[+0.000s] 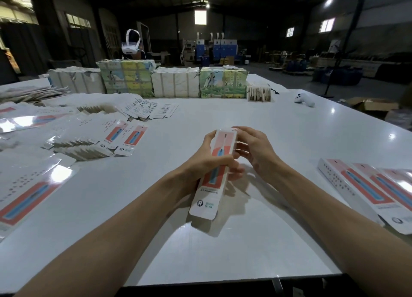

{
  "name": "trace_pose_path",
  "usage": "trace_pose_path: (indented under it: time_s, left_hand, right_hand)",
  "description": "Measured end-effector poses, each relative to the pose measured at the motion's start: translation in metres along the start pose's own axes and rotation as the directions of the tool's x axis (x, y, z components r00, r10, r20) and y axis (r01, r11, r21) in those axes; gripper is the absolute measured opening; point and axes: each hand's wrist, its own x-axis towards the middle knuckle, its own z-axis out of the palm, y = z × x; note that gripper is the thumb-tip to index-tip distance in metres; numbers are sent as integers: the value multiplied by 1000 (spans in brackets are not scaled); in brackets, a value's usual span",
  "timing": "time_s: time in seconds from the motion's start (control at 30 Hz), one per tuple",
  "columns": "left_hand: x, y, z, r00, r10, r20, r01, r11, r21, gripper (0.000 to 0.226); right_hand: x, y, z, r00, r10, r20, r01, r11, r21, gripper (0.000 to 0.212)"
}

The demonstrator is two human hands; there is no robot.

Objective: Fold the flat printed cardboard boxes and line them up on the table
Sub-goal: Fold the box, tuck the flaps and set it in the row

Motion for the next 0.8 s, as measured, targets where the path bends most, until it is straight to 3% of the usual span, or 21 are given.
trace_pose_path:
  time_s: [0.13,0.37,0.47,0.57,0.8]
  left_hand:
    - [-3,1,1,999,9,39,-11,999,42,100]
    - [-2,0,1,997,-58,58,57,998,17,99]
    - [-2,1,1,997,-53,60,50,998,44,97]
    - [-2,0,2,996,-51,70,47,997,56,93]
    - [-3,-2,2,999,-2,54,-1,998,65,95]
  right_hand:
    - [0,-3,-8,999,-14,35,14,1000,-1,22]
    - [-1,-9,-11,978,-192,79,203,967,-152,31]
    - [-1,-13,-14,989,-115,98,123,989,-85,23]
    - [-1,-16,-14,996,1,84,-5,999,42,35]
    - [1,-18,-15,994,95,48,-100,990,102,12]
